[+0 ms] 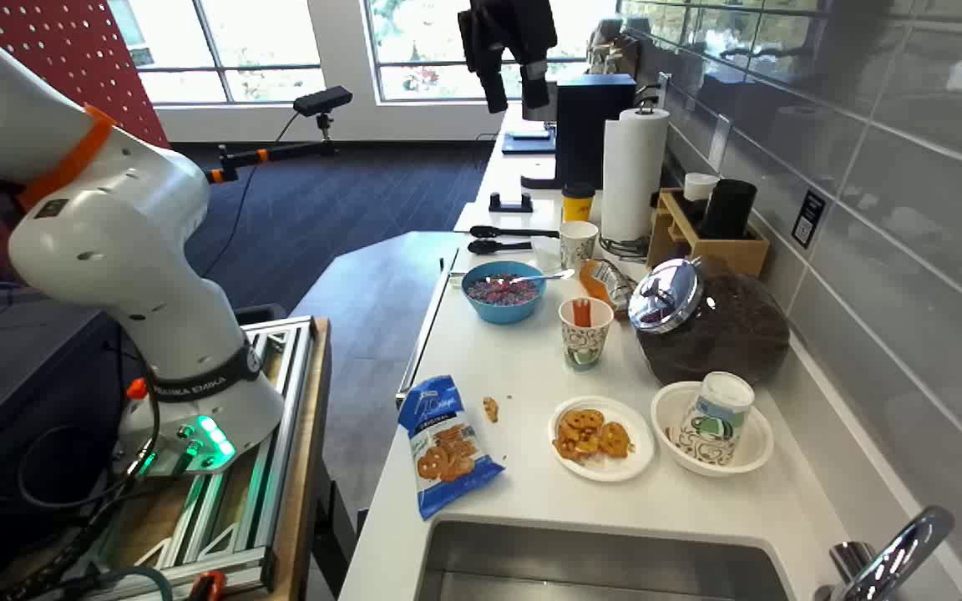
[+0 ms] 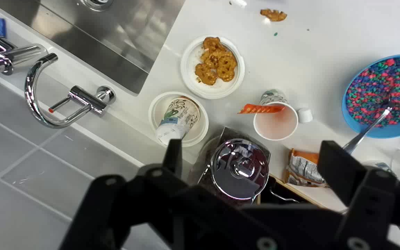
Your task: Move the orange packet forwards.
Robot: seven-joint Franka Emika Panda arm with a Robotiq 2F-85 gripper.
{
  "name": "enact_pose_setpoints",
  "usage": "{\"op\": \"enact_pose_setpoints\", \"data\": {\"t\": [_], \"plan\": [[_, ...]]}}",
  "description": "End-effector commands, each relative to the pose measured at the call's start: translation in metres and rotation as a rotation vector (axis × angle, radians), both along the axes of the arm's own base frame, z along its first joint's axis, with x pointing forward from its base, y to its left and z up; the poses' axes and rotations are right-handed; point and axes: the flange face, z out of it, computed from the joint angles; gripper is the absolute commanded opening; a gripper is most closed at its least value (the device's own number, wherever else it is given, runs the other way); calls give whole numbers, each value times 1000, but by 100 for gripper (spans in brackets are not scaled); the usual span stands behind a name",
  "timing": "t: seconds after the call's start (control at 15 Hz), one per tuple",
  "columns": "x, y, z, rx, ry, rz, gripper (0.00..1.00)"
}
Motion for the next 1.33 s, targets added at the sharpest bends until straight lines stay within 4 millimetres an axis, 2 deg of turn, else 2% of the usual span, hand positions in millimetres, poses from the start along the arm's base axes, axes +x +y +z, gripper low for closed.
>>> {"op": "enact_pose_setpoints", "data": {"t": [0.0, 0.6, 0.67, 0.8, 1.0, 1.07, 1.27], "plan": [[0, 0, 1, 0, 1, 0, 100], [0, 0, 1, 0, 1, 0, 100], [2, 8, -3, 9, 17, -19, 100], [4, 38, -15, 39, 81, -50, 100], [-5, 81, -42, -4, 206, -173, 100], [-10, 89, -49, -7, 239, -219, 100], [-28, 92, -63, 18, 300, -367, 100]]}}
